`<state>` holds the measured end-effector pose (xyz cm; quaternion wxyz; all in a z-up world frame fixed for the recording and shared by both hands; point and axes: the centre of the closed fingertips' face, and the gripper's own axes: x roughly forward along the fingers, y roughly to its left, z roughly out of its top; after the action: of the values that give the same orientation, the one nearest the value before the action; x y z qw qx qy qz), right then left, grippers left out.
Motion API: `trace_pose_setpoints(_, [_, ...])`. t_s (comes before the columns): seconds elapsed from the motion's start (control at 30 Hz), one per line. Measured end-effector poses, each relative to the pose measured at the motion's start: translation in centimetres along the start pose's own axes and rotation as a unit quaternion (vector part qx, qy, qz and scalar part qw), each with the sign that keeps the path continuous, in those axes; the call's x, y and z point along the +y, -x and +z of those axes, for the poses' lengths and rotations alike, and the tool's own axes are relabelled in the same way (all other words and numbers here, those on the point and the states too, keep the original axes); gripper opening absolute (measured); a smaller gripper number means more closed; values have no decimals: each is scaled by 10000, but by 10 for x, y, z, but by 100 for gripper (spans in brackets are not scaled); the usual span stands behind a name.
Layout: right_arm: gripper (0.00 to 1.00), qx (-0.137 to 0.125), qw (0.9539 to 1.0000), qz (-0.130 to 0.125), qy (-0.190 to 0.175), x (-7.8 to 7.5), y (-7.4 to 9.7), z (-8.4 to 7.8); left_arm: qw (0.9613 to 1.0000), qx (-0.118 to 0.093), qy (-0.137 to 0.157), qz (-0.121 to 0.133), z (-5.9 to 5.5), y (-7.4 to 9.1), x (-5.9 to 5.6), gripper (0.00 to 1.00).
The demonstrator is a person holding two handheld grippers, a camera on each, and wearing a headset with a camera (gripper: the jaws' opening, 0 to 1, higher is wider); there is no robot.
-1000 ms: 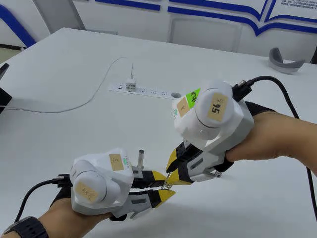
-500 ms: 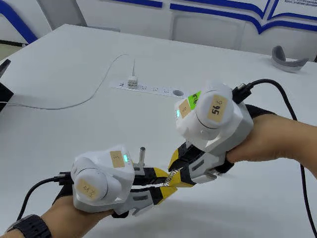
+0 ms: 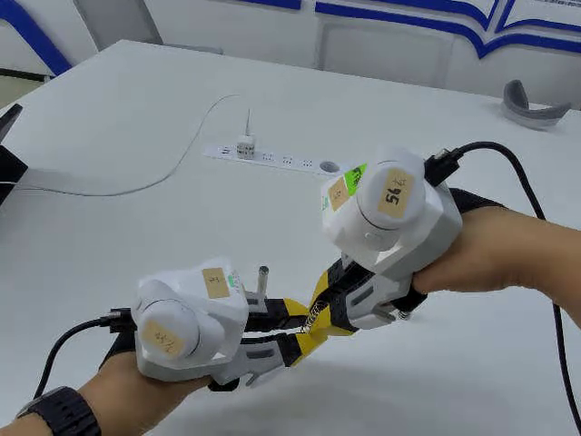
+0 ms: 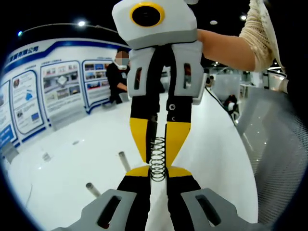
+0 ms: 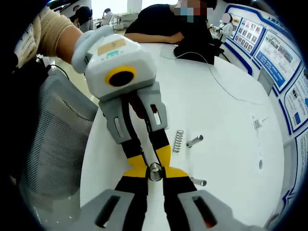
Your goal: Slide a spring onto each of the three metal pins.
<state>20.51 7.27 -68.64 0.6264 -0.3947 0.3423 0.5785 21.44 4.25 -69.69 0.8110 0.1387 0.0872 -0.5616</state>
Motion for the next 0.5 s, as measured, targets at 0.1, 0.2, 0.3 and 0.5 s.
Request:
trace_pose_setpoints(0.1, [12,12,10000,-55,-6,-3,1,-1,10000,1,53,15,0,1,0,15])
trace_pose_setpoints(0.2, [12,-14,9999,-103,-55,-6,5,0,10000,-2,81,32,-1,2,0,18])
trace_pose_setpoints(0.3, [12,2,9998,-151,-118,-9,7,-3,9999,-12,132,52,-2,4,0,20])
trace_pose_setpoints(0.5, [12,47,9994,-258,-208,-16,13,-8,9995,-41,290,139,-4,12,4,27])
